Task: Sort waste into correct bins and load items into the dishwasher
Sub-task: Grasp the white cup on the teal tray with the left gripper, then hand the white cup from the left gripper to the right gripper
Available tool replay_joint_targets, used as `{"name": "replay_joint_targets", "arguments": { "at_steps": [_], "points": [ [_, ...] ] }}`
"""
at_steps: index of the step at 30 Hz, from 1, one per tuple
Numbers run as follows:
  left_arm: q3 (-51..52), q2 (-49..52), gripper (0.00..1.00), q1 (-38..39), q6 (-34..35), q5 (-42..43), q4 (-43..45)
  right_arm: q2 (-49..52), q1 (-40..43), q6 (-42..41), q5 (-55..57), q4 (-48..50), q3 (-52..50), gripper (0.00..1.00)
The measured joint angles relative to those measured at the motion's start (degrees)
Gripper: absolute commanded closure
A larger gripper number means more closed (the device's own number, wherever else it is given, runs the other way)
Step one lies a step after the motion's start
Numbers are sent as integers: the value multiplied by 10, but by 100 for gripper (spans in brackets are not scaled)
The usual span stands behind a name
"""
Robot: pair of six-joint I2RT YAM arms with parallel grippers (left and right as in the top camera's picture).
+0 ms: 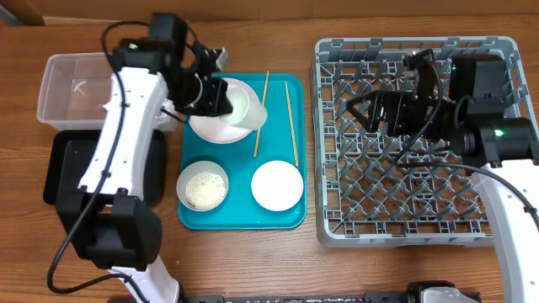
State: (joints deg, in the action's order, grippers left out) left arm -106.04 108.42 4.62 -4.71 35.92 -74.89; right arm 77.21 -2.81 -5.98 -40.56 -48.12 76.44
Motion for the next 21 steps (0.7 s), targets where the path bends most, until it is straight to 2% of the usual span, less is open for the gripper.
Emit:
{"name": "replay_joint_targets", "arguments": {
  "at_steps": [5, 10, 15, 18, 21],
  "points": [
    [-2, 0, 96, -17, -15, 220, -17, 56, -47, 0, -125, 115, -5, 0],
    [-2, 0, 96, -17, -15, 349, -27, 107, -91, -1, -193, 204, -9, 0],
    [-2, 0, 96, -17, -15, 390, -44, 118, -121, -6, -247, 301, -10, 2],
    [-2, 0, 96, -16, -15, 395, -49, 118, -132, -27, -256, 366, -12, 9],
    [-2, 0, 96, -16, -15, 400, -51, 118, -143, -39, -259, 383, -12, 16]
  ]
}}
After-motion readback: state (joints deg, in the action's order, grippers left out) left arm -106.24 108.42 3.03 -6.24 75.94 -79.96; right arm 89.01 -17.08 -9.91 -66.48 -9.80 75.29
